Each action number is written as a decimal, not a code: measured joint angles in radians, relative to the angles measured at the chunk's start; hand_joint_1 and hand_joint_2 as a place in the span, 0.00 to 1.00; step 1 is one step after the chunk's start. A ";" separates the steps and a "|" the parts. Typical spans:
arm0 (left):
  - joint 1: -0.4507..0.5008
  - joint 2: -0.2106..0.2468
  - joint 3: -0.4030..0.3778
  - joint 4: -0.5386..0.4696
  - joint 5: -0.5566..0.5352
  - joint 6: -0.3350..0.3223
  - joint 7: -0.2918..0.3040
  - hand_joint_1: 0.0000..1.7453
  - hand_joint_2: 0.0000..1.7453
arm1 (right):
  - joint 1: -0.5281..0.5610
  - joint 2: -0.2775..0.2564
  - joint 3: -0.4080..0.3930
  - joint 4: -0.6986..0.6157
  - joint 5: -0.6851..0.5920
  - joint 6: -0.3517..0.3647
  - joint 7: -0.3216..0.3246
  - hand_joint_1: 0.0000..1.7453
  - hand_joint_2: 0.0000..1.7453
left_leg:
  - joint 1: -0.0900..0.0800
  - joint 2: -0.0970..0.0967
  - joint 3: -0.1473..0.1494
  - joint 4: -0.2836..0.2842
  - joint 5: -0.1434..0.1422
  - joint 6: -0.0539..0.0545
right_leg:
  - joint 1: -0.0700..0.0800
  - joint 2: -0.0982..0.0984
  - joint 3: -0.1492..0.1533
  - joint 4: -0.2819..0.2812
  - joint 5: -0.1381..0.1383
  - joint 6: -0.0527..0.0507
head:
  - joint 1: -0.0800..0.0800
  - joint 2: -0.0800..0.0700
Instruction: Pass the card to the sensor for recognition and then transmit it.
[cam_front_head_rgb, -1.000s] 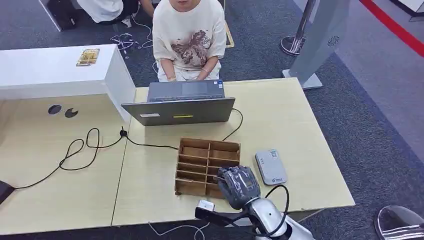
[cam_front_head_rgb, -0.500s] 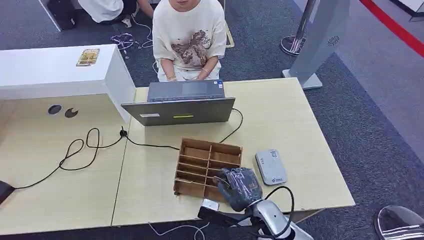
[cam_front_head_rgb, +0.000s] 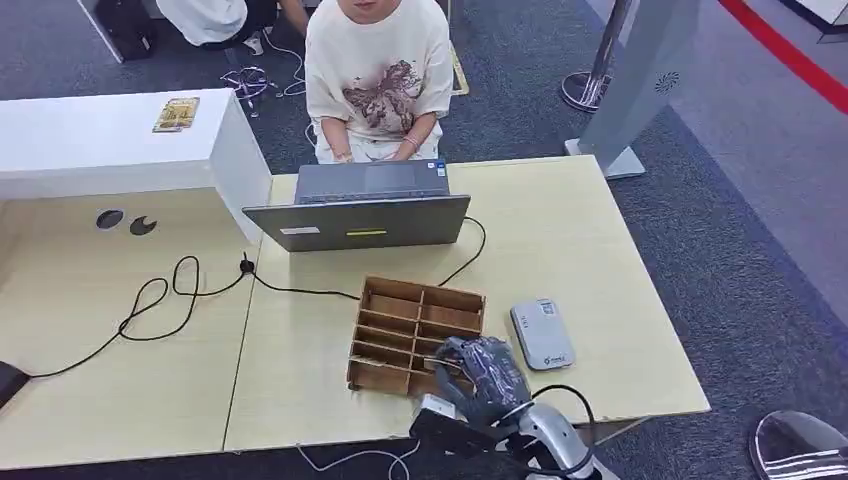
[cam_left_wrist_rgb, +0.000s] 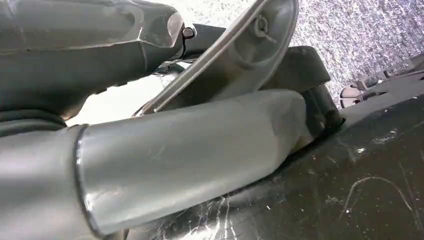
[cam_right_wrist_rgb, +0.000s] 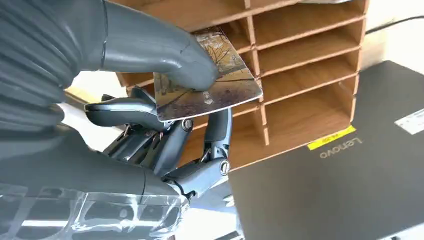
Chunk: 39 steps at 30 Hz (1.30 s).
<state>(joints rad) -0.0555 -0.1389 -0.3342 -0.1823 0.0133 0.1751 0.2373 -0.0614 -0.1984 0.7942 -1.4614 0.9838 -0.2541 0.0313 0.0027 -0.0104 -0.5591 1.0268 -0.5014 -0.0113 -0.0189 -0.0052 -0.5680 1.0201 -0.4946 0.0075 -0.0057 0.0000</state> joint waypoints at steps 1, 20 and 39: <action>0.000 0.000 0.000 0.000 -0.001 0.000 0.000 0.00 0.00 | 0.001 0.000 -0.001 -0.001 0.000 0.000 0.000 0.98 1.00 | 0.000 0.000 0.000 0.000 0.000 0.000 | 0.000 0.000 0.000 0.000 0.000 0.000 | 0.000 0.000; 0.000 0.000 0.000 0.000 -0.003 0.002 0.000 0.00 0.00 | 0.024 0.000 -0.017 -0.044 -0.098 0.000 -0.070 1.00 1.00 | 0.000 0.000 0.000 0.000 0.000 0.000 | 0.000 0.000 0.000 0.000 0.000 0.000 | 0.000 0.000; 0.000 0.000 0.000 0.000 -0.015 0.005 0.000 0.00 0.00 | 0.045 0.032 -0.041 -0.091 -0.343 0.015 -0.242 1.00 1.00 | 0.000 0.000 0.000 0.000 0.000 0.000 | 0.000 0.000 0.000 0.000 0.000 0.000 | 0.000 0.000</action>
<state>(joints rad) -0.0557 -0.1389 -0.3342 -0.1823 -0.0019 0.1804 0.2373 -0.0168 -0.1659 0.7530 -1.5526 0.6413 -0.2396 -0.2105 0.0028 -0.0105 -0.5594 1.0268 -0.5014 -0.0113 -0.0189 -0.0053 -0.5680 1.0204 -0.4946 0.0075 -0.0054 0.0000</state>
